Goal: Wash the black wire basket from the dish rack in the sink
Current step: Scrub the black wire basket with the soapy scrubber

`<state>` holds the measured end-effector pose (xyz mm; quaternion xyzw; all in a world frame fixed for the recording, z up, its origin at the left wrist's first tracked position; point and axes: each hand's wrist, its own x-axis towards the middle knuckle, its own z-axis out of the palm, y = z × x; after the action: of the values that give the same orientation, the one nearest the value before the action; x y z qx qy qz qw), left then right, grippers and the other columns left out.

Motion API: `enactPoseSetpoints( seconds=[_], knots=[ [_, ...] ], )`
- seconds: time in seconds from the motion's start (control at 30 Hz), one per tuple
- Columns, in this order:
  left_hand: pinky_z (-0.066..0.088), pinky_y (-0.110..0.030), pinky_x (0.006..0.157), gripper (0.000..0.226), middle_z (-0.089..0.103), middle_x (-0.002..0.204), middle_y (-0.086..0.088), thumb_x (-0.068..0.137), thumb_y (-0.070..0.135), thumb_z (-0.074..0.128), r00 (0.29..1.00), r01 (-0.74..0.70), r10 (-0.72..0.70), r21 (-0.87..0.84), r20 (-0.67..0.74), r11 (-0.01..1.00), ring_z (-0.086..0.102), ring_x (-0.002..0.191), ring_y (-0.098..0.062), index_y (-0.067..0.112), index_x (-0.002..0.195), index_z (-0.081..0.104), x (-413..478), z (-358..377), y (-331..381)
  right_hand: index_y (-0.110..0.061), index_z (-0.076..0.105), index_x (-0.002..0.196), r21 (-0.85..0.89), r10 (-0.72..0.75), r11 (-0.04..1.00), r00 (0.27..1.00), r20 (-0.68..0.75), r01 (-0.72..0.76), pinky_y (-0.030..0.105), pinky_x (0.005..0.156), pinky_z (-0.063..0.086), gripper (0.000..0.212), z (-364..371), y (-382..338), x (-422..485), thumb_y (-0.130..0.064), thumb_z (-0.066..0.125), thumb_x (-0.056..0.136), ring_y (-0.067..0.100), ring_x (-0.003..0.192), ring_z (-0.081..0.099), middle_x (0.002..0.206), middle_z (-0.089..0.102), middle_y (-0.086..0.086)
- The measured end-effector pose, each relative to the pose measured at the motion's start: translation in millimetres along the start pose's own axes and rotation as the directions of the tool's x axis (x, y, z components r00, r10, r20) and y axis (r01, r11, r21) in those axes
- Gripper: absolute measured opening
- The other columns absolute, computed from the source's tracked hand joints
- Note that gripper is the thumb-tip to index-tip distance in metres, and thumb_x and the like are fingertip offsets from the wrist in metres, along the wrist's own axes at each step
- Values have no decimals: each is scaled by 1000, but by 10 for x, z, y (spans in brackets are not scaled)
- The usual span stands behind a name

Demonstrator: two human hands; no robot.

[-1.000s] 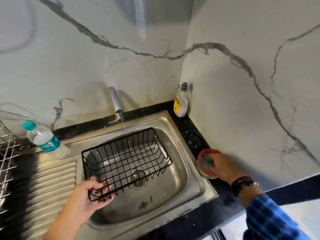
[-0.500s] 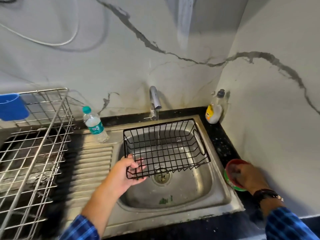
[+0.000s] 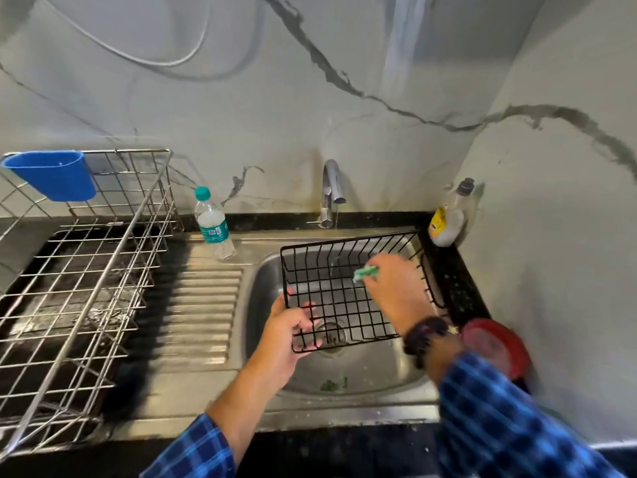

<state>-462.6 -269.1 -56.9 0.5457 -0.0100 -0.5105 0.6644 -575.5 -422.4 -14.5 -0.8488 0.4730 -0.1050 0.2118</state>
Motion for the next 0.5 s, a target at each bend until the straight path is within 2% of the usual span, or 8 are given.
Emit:
enactPoseSetpoints(
  seconds=[0.03, 0.1, 0.17, 0.27, 0.33, 0.4, 0.5],
  knots=[
    [51, -44, 71, 55, 63, 111, -13, 79, -6, 44, 1000, -28, 28, 5, 5, 1000, 61, 97, -30, 30, 120, 57, -19, 38, -35, -14, 69, 110, -64, 21, 998, 1000, 15, -20, 26, 79, 52, 16, 114, -96, 48, -18, 65, 95, 19, 95, 66, 108, 66, 7],
    [50, -38, 61, 68, 60, 114, -16, 66, 2, 52, 995, -95, 95, 7, 6, 995, 56, 97, -32, 31, 128, 52, -65, 77, -60, -11, 65, 115, -101, 17, 995, 1000, -5, -17, 30, 85, 55, 20, 236, -256, 52, -11, 63, 95, 24, 100, 66, 114, 63, 10],
    [49, -36, 59, 82, 58, 114, -17, 57, 6, 54, 986, -165, 165, 14, -7, 986, 54, 95, -32, 31, 134, 47, -74, 69, -32, -12, 62, 117, -91, -86, 992, 996, -1, 86, 30, 88, 56, 22, 334, -401, -10, -9, 63, 94, 23, 104, 66, 114, 64, 8],
    [49, -35, 58, 80, 60, 116, -19, 57, 6, 54, 975, -219, 219, -6, -19, 976, 54, 95, -32, 31, 133, 48, -38, 22, 34, -13, 65, 109, -91, -250, 961, 963, 101, 259, 30, 88, 54, 15, 400, -564, -159, -10, 61, 95, 22, 103, 65, 110, 64, 7],
    [49, -36, 60, 69, 61, 112, -14, 66, -1, 50, 967, -253, 251, -42, -37, 967, 56, 93, -29, 32, 127, 50, -32, -22, 56, -14, 66, 106, -107, -205, 970, 969, 141, 220, 29, 85, 54, 11, 301, -478, -116, -14, 62, 96, 19, 98, 64, 107, 65, 5],
    [51, -38, 65, 64, 60, 112, -9, 73, -9, 46, 961, -275, 272, -66, -55, 959, 57, 94, -25, 32, 122, 51, -24, -87, 87, -13, 63, 105, -203, -104, 971, 987, 125, 128, 27, 76, 48, 9, 88, -332, -4, -16, 62, 96, 18, 91, 60, 104, 65, 5],
    [52, -42, 72, 65, 56, 115, -7, 62, -1, 50, 959, -283, 281, -70, -33, 957, 55, 99, -24, 34, 117, 52, 4, -117, 116, -11, 62, 106, -315, -44, 947, 997, 62, 61, 25, 72, 42, 10, -121, -235, 72, -16, 61, 97, 23, 96, 64, 104, 65, 8]
  ],
)
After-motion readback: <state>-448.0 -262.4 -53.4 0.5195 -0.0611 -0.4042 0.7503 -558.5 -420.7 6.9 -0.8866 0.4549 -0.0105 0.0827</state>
